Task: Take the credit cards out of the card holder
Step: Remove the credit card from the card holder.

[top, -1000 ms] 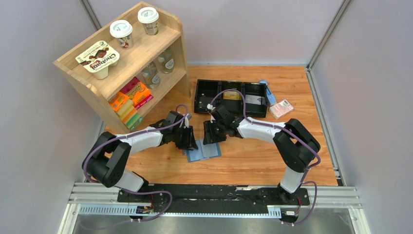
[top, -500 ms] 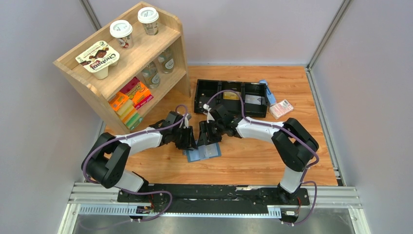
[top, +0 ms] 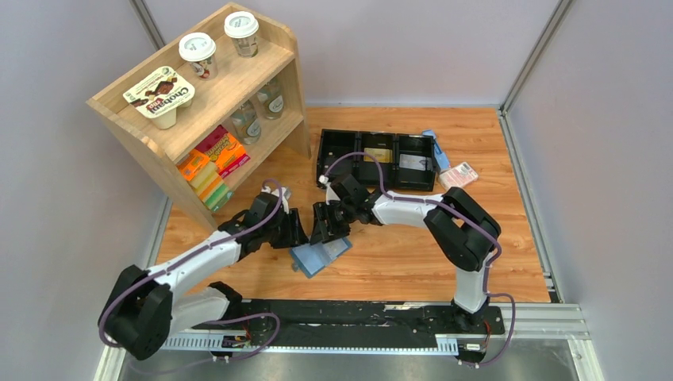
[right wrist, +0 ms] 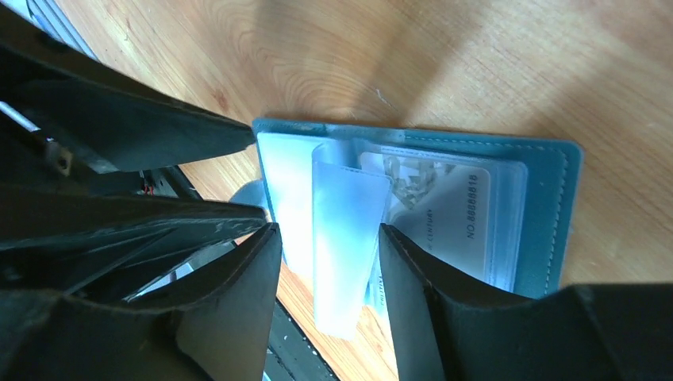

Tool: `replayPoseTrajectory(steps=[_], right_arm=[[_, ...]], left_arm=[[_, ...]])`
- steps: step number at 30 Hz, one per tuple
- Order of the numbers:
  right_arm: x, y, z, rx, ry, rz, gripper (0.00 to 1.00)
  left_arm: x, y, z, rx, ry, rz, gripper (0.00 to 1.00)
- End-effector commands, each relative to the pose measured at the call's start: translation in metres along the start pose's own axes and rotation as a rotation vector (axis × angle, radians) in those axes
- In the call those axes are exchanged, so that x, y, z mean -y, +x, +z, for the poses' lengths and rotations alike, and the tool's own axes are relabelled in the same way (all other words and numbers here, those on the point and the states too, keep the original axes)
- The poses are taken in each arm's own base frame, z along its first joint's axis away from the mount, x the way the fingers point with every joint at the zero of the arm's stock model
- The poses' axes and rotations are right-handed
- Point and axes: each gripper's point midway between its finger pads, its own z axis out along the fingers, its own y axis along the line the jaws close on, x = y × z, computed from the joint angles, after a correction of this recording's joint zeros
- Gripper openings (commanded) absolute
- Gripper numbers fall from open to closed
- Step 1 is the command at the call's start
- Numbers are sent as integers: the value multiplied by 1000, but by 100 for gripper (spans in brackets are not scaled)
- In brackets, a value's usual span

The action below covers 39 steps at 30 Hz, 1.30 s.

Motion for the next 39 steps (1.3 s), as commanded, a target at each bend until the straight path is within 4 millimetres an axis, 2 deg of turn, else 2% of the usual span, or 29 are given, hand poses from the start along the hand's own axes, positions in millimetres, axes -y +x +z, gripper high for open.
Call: replayPoseTrajectory(steps=[1,5,9,14,19,25,29,34,39], right_arm=[[-30,-18,4,34,-86,-38,54],[-41,-20,4,25,-119,-46,55],[-48,-13,10,-10,-139,-56,55],[-50,5,19,-100,-148,-62,54],[-54,27,19,-191,-166,-82,53],[-66,43,-1,-276,-194,-143,52],[-62,58,-14,-334,-190,-170,50],[-48,77,-23,-391,-155,-203,41],[-45,81,-31,-405,-150,-252,36]], left_arm=[[0,-16,-17,122,-15,-37,54],[-4,-22,-32,192,-30,-50,54],[0,-30,-52,273,-5,-55,55],[2,-40,-70,366,14,-60,57],[4,-42,-77,388,27,-59,57],[5,-41,-76,371,28,-56,58],[9,-40,-71,346,39,-47,57],[12,-35,-63,294,46,-42,57],[11,-24,-45,195,35,-49,57]])
